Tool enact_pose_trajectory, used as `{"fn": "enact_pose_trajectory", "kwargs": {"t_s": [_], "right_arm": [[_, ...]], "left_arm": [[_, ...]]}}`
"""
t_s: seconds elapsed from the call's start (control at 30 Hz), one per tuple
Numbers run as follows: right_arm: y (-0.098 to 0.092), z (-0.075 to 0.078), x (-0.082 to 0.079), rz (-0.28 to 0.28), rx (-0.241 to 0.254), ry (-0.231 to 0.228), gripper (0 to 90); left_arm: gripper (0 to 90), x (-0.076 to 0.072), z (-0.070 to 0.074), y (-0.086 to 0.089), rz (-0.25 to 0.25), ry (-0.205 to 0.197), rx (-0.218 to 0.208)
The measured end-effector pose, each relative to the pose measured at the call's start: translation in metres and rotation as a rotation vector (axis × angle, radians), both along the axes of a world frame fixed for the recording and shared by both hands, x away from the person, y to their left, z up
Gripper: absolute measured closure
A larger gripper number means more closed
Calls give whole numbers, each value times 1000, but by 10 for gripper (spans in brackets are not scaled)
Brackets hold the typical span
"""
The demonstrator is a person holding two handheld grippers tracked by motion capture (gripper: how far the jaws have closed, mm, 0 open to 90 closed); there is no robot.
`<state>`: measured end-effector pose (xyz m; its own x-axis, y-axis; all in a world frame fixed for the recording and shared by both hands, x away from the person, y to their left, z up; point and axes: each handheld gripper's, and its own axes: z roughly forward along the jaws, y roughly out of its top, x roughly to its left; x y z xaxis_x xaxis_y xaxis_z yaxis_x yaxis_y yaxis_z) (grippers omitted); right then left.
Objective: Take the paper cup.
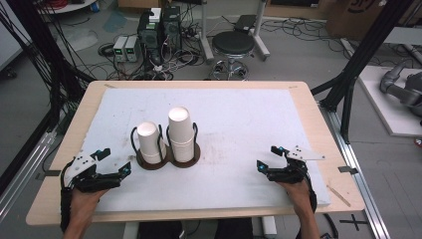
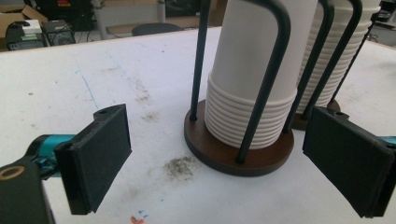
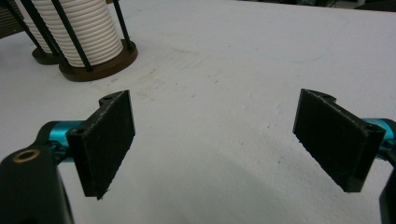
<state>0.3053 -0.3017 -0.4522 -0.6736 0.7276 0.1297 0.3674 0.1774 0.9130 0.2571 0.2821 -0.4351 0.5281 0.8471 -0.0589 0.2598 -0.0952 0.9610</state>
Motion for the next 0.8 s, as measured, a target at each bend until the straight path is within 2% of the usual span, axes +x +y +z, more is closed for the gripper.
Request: {"fn": "enact_pose_trajectory", "kwargs": {"t_s": [0.23,0.4,0.43,0.47,0.6,0.63,0.8], "right_arm": [[0,0,0,-3,2,4,131],[0,0,0,-2,-1,3,131],[0,0,1,-1,0,5,131],[0,0,1,-1,2,6,131],[0,0,1,0,4,8,131],[0,0,1,0,4,8,131],[0,0,1,0,5,9,131]], "left_arm": [[76,-1,13,1,-6,-16,14],[76,0,31,1,-28,-34,15],[76,1,40,0,-42,-42,17],[76,1,40,0,-42,-42,17],[76,3,60,-4,-89,-61,27],[76,3,60,-4,-89,-61,27],[76,7,78,-10,-142,-76,50]]}}
